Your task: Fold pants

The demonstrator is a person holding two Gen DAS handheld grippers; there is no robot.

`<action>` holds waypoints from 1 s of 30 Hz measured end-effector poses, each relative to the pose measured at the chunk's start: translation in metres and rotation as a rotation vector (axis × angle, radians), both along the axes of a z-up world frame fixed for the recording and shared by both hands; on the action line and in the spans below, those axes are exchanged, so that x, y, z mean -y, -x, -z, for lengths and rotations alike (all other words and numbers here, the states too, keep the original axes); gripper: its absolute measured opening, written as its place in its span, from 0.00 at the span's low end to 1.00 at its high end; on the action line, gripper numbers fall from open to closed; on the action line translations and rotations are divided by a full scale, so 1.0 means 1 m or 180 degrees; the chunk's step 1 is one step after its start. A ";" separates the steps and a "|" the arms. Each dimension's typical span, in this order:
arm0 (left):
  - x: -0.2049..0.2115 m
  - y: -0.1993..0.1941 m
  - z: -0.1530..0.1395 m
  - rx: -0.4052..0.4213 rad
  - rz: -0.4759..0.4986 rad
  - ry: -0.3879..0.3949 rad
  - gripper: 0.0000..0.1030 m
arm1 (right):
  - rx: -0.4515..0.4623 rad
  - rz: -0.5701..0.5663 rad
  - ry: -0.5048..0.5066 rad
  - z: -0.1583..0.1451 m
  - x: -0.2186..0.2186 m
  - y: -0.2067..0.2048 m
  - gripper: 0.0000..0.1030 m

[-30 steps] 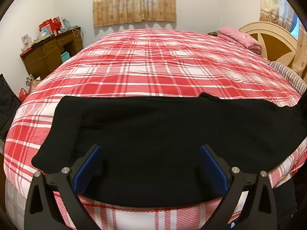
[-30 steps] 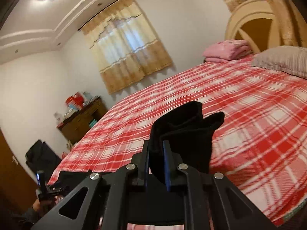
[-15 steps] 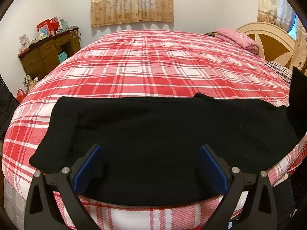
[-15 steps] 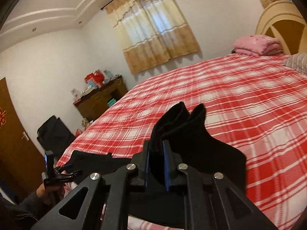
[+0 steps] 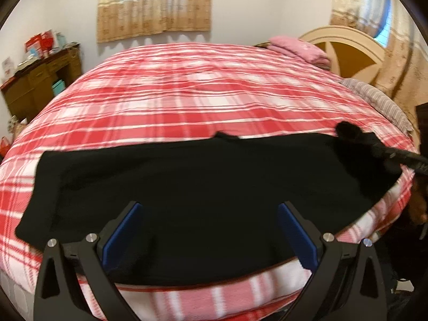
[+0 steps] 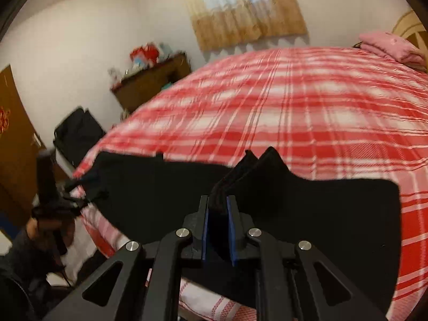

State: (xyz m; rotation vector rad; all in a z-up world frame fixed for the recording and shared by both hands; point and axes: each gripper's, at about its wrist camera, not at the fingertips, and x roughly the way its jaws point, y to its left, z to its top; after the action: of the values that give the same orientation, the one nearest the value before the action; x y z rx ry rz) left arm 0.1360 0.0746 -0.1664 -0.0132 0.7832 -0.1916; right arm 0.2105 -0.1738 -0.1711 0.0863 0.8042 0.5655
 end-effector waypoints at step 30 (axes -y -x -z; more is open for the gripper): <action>0.188 -0.072 0.001 -0.0482 0.1331 0.0577 0.74 | -0.0146 0.0993 -0.0745 0.014 0.131 -0.001 0.49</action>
State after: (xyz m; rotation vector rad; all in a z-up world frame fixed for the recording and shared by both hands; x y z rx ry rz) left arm 0.2076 -0.1135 -0.1675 -0.0357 0.9118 -0.6640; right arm 0.2118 -0.3048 -0.1847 0.4338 0.7483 0.3603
